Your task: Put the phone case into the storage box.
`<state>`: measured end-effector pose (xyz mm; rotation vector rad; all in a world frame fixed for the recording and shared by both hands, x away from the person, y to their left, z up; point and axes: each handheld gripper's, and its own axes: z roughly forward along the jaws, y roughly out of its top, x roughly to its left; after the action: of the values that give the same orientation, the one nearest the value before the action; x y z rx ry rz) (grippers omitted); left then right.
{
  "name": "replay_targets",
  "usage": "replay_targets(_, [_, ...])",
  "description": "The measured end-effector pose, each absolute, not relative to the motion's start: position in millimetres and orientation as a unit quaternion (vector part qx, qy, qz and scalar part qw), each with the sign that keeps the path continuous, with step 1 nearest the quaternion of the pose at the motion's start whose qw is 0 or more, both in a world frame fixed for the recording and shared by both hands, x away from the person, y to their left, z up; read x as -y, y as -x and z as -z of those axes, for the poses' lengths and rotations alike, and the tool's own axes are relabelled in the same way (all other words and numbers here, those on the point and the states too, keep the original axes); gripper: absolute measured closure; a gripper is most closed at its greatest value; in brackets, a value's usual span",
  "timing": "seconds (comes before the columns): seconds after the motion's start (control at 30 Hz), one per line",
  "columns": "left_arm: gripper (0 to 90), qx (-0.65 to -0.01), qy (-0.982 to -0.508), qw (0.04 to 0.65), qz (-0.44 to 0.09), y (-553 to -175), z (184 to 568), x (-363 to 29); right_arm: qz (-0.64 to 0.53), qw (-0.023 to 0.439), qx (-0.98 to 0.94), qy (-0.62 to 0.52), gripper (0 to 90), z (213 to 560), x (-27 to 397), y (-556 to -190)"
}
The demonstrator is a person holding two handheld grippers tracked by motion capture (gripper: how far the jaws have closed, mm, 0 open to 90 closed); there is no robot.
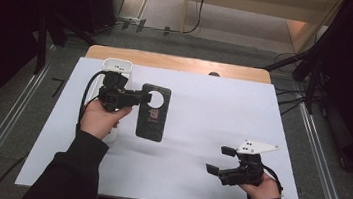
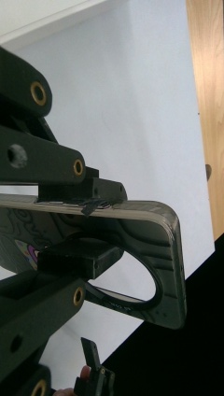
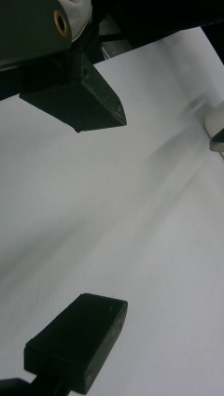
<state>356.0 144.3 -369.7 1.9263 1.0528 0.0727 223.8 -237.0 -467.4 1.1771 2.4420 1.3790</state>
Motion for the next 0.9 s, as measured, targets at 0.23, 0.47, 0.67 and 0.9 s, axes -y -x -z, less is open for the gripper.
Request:
replay_targets(0.23, [72.1, -0.426, -0.779, 0.459, -0.027, -357.6, 366.3, -147.0, -0.45, 0.053, -0.803, -0.387, 10.4, 471.9, 239.9, -222.9])
replay_targets(0.47, [72.1, -0.429, -0.776, 0.462, -0.019, -361.4, 359.7, -151.9, -0.444, 0.049, -0.805, -0.39, 10.4, 476.6, 240.1, -224.6])
replay_targets(0.67, [72.1, -0.432, -0.773, 0.464, -0.022, -365.3, 354.3, -158.7, -0.442, 0.045, -0.806, -0.392, 10.4, 479.2, 239.0, -225.3])
replay_targets(0.9, [72.0, -0.436, -0.769, 0.467, -0.028, -368.3, 349.8, -165.9, -0.446, 0.043, -0.803, -0.394, 10.3, 479.8, 240.4, -225.0])
